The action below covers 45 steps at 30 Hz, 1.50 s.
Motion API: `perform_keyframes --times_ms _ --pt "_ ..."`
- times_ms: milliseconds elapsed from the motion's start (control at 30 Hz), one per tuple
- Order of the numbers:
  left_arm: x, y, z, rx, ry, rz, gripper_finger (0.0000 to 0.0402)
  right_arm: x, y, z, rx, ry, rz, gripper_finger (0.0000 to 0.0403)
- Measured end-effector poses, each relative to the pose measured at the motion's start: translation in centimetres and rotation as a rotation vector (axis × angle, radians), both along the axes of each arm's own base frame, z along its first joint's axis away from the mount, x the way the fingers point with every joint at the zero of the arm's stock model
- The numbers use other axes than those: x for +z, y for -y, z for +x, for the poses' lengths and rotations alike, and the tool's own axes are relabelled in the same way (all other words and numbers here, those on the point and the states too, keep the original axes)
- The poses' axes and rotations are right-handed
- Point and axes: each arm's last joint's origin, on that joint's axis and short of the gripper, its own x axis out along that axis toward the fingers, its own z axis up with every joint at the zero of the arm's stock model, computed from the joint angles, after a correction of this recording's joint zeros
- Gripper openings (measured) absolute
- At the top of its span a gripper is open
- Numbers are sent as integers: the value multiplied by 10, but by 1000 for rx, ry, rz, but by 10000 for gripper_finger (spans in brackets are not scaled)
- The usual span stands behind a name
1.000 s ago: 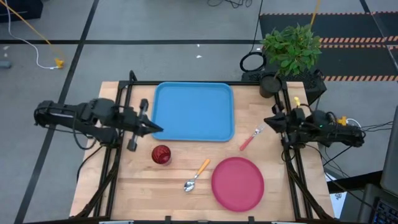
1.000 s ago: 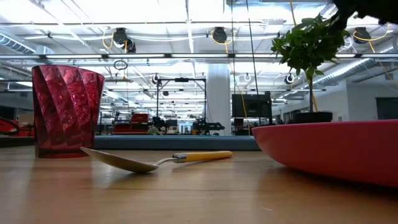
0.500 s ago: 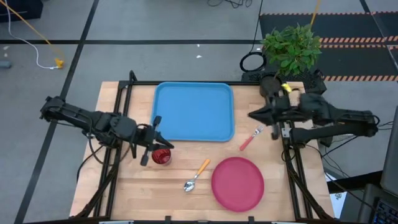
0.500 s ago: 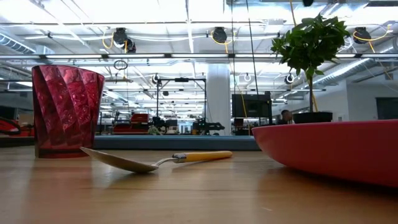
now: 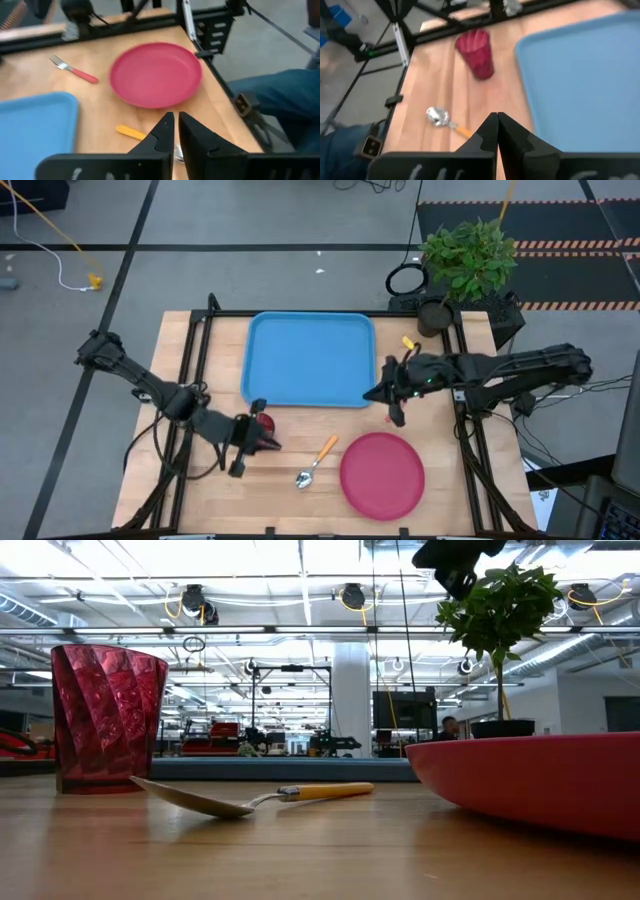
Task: Pick and place plate/cup/fork/spoon on tray
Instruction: Put the red cup on the blue tray
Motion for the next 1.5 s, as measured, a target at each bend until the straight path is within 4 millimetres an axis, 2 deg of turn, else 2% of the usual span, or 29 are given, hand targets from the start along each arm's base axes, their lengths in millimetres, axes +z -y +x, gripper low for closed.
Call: perform_keyframes --times_ms 133,300,467,633,833,1367,1500 --pt "-8 13 0 9 -44 -38 60 -12 -15 9 38 -45 -19 0" --pt "-12 30 1 25 -104 -85 83 -17 -22 17 119 -29 -106 0" --pt "-11 43 3 46 -235 41 85 -21 -22 20 157 -35 -173 0" --pt "-13 41 3 136 -424 151 86 -21 -22 21 166 -27 -198 0" --pt "-24 32 -3 201 -567 226 86 -21 -23 21 193 -22 -232 0" --pt "-28 20 -6 241 -674 247 87 -21 -38 17 306 -1 -310 0" --pt "-33 15 -5 248 -712 236 111 -21 -42 16 324 -4 -315 0"
